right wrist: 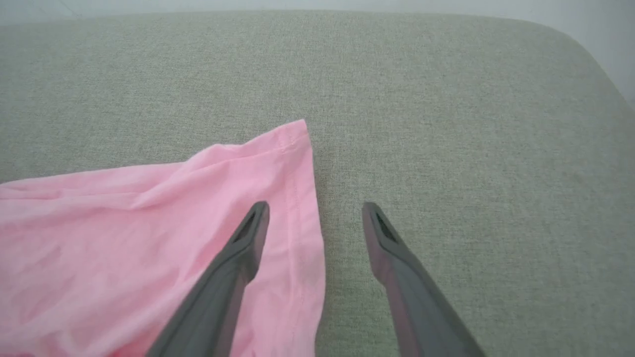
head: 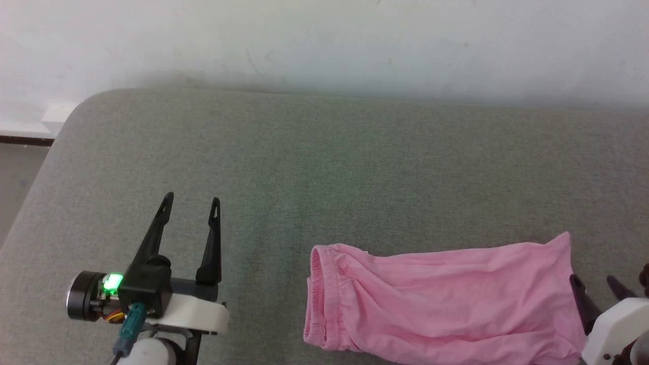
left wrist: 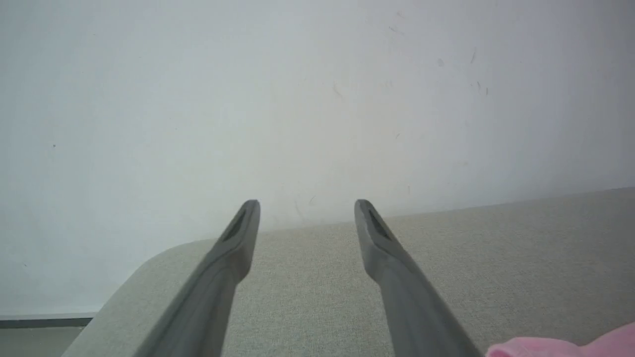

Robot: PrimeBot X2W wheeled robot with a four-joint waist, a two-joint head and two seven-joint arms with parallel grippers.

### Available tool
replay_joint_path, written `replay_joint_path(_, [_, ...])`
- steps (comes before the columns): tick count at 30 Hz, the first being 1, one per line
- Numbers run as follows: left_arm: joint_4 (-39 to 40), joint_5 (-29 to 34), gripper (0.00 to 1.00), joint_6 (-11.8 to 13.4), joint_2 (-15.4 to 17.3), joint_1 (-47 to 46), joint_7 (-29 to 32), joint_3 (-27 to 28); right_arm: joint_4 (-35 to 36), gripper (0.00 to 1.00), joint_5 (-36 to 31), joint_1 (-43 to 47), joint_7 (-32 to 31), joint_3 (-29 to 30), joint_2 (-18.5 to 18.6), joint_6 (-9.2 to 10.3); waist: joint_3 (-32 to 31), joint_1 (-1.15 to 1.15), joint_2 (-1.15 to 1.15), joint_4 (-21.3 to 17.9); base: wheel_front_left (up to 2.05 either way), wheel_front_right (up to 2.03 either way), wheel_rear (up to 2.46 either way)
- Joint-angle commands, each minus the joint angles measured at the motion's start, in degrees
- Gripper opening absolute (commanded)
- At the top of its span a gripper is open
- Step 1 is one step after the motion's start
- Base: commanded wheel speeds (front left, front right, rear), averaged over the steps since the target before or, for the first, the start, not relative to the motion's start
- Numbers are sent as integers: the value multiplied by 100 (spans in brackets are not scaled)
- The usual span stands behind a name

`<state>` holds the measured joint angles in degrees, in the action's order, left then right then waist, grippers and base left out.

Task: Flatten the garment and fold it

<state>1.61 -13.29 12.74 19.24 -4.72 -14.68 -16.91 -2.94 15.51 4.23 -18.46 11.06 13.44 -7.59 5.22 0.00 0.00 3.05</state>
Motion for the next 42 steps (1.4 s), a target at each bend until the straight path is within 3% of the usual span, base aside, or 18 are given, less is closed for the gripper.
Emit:
replay_joint_path(1, [126,313,100,52,-44,167,-28,94,-182,100,30,7,-49,59,-112,10,77,0,0,74,0,0,0])
replay_joint_path(8, [102,717,100,193,-263,667,-30,244,-657,100,411,-46,-501,162,-340,10,201,0,0,173,0,0,0])
replay_joint_path(17, [288,888,100,36,-531,621,-31,365,-1176,100,804,-129,-1064,-195,-374,10,392,0,0,359,0,0,0])
replay_joint_path(18, [299,892,100,6,-551,590,-31,378,-1193,83,880,-125,-1132,-319,-371,10,402,0,0,371,0,0,0])
replay_joint_path(19, [302,894,100,-23,-569,564,-31,392,-1184,40,968,-126,-1173,-458,-360,10,409,0,0,382,0,0,0])
replay_joint_path(20, [301,896,100,-49,-586,544,-31,409,-1172,6,1057,-126,-1191,-573,-346,10,413,0,0,388,0,0,0])
replay_joint_path(21, [298,898,100,-69,-601,530,-31,428,-1159,0,1132,-128,-1194,-667,-324,10,413,0,0,390,0,0,0])
replay_joint_path(29, [285,926,100,-206,-736,605,-31,541,-1243,0,1019,-304,-672,-547,-27,10,265,0,0,303,0,0,0])
replay_joint_path(38, [292,970,100,-319,-851,661,-31,656,-1574,0,448,-597,-463,956,250,10,136,0,0,209,0,0,0])
replay_joint_path(42, [286,991,100,-367,-896,669,-31,691,-1578,0,90,-689,-575,1369,245,10,94,0,0,180,0,0,0])
